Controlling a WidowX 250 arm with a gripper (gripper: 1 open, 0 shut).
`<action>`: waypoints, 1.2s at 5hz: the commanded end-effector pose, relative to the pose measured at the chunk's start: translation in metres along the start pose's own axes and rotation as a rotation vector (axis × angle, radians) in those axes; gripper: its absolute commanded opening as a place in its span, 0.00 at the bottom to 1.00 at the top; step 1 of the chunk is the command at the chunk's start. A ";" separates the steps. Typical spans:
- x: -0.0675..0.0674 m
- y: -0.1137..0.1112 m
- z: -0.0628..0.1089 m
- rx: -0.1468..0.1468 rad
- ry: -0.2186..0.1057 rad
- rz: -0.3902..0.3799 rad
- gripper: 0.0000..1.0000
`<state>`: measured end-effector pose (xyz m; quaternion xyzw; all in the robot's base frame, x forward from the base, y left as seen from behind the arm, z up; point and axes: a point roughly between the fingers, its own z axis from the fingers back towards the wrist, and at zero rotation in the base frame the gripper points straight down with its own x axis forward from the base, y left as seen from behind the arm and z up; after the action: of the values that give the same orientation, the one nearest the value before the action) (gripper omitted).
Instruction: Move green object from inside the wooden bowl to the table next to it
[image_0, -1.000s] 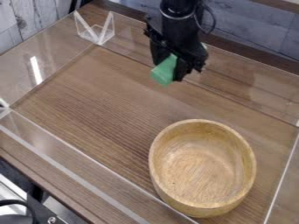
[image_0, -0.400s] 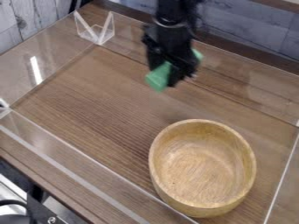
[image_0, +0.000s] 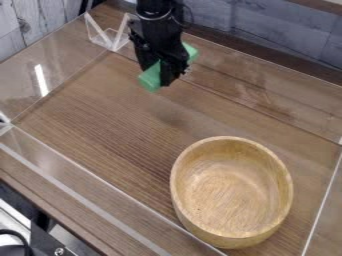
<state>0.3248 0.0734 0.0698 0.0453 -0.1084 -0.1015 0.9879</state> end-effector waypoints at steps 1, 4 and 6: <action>0.023 0.005 0.005 0.019 -0.056 0.026 0.00; 0.025 -0.007 -0.013 -0.025 -0.052 0.028 0.00; 0.037 -0.002 -0.013 -0.033 -0.040 0.111 1.00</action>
<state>0.3526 0.0604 0.0479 0.0148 -0.1020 -0.0567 0.9931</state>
